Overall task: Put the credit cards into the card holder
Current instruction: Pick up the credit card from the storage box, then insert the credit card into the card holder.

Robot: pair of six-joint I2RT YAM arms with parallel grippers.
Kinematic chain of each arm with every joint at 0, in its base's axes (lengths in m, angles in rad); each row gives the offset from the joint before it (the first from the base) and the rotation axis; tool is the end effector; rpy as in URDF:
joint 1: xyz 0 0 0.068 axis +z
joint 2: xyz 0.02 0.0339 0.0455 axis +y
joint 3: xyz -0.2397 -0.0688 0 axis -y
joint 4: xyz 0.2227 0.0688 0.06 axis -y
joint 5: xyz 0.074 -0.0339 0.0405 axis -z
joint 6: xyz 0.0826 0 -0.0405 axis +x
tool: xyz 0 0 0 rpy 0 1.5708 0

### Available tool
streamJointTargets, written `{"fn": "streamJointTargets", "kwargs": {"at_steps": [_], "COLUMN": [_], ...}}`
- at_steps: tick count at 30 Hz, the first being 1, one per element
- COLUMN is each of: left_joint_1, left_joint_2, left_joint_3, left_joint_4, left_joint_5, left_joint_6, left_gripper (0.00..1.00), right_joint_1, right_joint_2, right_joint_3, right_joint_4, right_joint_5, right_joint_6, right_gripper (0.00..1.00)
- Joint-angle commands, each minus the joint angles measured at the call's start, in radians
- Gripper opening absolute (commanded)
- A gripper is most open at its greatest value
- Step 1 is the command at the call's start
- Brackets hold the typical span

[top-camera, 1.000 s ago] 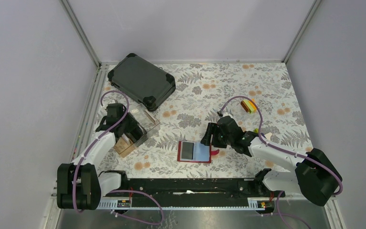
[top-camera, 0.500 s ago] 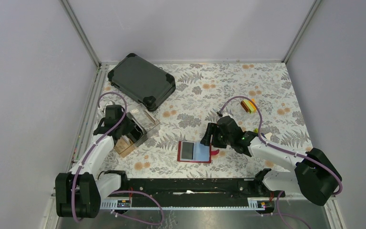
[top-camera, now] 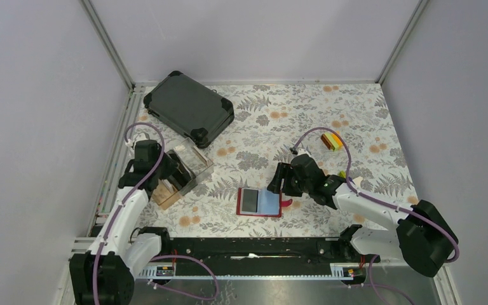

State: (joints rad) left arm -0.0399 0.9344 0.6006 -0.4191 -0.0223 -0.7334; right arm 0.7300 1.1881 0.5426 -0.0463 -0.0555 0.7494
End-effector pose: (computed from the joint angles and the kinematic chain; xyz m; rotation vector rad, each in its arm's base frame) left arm 0.2218 -0.0070 0.1829 -0.8099 2.2078 -0.3600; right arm 0.1944 0.1801 0.1500 -0.0081 2.4048 0.8114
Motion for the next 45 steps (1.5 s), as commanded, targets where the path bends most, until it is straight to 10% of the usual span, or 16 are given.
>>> {"fn": "streamJointTargets", "kwargs": {"at_steps": [1, 12, 29, 36, 45], "left_joint_1": [0.0, -0.029, -0.591, -0.636, -0.652], "left_joint_2": [-0.075, -0.201, -0.042, 0.115, 0.294], "left_joint_3": [0.094, 0.084, -0.219, -0.287, -0.351], "left_joint_4": [-0.015, 0.042, 0.715, 0.926, 1.074], "left_joint_5": [0.053, 0.398, 0.533, 0.492, 0.394], "left_joint_6": [0.025, 0.078, -0.036, -0.059, -0.206], "left_gripper": [0.0, 0.0, 0.0, 0.0, 0.0], "right_joint_1": [-0.009, -0.009, -0.01, -0.01, -0.009], "right_joint_2": [-0.046, -0.133, -0.235, -0.183, -0.113], "right_joint_3": [0.005, 0.013, -0.131, -0.162, -0.162], "right_joint_4": [-0.005, -0.152, -0.242, -0.159, -0.147], "right_joint_5": [0.008, 0.074, 0.06, 0.03, 0.05], "right_joint_6": [-0.006, -0.058, 0.052, 0.074, 0.092], "right_gripper": [0.67, 0.72, 0.72, 0.62, 0.17]}}
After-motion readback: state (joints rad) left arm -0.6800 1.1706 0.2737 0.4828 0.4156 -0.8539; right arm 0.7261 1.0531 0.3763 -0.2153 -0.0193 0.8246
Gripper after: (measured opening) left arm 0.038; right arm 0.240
